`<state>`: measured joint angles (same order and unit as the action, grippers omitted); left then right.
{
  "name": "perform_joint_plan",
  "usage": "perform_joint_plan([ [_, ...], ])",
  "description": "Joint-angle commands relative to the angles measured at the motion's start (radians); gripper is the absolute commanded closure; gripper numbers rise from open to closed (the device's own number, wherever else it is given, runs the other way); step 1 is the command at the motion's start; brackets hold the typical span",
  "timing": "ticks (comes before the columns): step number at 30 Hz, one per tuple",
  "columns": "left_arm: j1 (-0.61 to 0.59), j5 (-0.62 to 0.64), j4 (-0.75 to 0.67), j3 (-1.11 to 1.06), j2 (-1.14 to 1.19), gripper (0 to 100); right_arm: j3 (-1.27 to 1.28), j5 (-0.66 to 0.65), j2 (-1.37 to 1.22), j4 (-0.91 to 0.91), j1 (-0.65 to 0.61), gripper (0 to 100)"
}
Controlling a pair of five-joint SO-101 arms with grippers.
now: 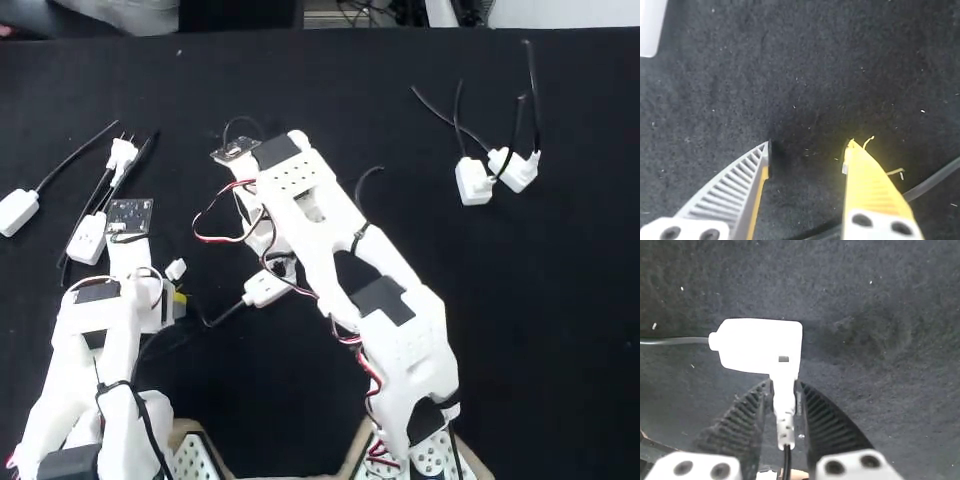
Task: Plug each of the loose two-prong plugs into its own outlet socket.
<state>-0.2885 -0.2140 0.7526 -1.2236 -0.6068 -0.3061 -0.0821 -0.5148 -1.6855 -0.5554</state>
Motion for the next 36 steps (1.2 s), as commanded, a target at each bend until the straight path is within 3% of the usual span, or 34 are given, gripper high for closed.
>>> perform_joint_plan([
  [1,0.021,-0.009,0.005,-0.004,-0.014,76,-0.054,-0.009,0.013,0.012,-0.011,98.8],
  [30,0.021,-0.011,0.005,-0.005,-0.014,76,-0.105,-0.009,0.005,-0.017,-0.021,98.8],
  [36,0.021,-0.011,0.005,-0.005,-0.014,76,-0.108,-0.100,-0.018,-0.011,-0.020,98.8],
])
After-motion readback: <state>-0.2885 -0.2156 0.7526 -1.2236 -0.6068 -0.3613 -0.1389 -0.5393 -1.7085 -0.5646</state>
